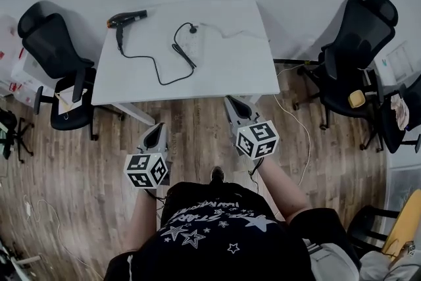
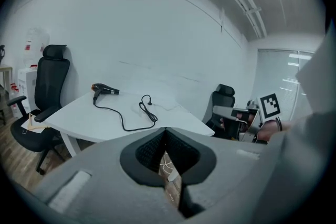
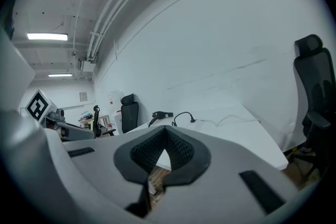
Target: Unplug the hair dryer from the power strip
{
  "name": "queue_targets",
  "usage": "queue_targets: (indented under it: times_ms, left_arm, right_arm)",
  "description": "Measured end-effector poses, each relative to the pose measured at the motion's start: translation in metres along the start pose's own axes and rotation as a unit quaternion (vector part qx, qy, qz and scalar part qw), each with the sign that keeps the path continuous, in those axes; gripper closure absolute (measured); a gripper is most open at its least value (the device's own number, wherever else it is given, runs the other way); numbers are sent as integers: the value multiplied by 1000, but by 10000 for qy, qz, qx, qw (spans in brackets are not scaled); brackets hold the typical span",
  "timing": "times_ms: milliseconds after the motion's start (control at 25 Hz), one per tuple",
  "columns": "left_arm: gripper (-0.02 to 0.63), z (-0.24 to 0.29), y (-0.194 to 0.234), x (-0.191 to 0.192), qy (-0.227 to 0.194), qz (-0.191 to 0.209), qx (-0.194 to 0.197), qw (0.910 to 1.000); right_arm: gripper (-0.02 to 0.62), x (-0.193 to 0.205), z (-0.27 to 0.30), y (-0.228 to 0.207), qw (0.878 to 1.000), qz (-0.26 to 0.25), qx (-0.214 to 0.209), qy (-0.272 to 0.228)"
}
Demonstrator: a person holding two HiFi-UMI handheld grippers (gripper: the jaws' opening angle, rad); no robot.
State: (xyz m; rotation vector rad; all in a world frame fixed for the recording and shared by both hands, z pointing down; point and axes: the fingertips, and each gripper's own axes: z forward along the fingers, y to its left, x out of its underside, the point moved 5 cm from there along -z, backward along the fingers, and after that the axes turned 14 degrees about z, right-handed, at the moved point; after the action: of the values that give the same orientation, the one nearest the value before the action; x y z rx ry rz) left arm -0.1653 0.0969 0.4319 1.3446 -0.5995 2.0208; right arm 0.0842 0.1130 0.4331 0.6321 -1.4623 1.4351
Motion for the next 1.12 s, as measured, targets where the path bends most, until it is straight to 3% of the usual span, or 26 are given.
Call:
queue_targets:
  times_ms: [440, 1120]
  left_arm:
    - [599, 40, 14, -14, 38, -53, 15, 10000]
    - [599, 198, 94, -62, 56, -19, 741, 9972]
  right_arm:
    - [586, 1, 29, -20, 9997, 115, -55, 193]
    - [586, -47, 143, -76, 9982, 77, 573, 177]
